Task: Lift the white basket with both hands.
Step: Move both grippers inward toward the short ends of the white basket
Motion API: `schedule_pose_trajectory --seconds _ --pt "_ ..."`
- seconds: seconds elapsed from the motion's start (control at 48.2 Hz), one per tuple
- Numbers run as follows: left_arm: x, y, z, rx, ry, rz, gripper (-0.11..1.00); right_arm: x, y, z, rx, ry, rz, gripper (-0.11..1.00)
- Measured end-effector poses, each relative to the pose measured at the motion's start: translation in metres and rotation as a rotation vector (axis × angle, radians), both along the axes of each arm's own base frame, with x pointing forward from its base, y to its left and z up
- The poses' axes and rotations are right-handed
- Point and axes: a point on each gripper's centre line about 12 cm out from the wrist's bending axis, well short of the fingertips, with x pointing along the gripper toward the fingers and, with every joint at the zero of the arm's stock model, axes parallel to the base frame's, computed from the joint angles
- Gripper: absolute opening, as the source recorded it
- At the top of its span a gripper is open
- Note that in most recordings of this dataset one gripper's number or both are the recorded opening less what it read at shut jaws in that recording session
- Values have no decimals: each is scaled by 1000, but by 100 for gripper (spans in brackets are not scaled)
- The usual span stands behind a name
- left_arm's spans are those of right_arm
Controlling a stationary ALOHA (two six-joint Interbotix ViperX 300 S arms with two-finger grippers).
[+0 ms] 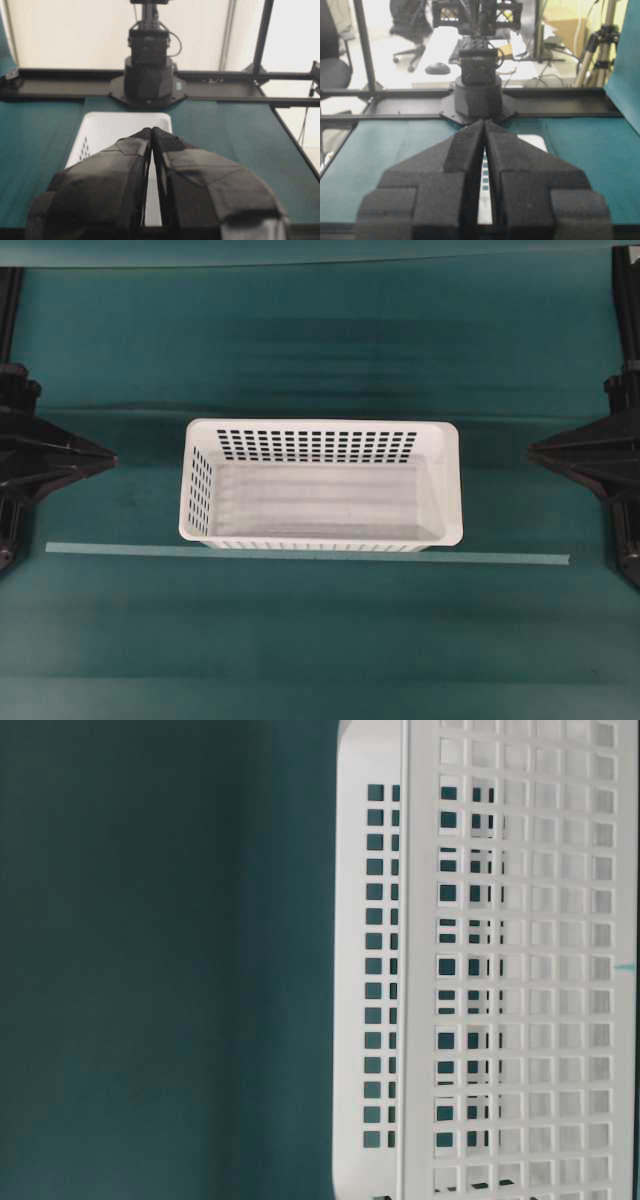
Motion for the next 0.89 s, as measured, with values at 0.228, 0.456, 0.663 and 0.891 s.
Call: schedule_pose_trajectory --seconds 0.228,0.456,0.663,0.891 --pt "5 -5 7 -178 64 -39 -3 3 -5 4 239 103 -21 0" --pt "9 -5 23 -406 161 -35 -3 9 -10 18 611 280 -47 0" --pt "23 1 19 -757 284 37 -3 28 -17 18 855 466 -124 0" --pt "25 4 15 -1042 331 98 -3 51 -17 12 1064 580 -190 0"
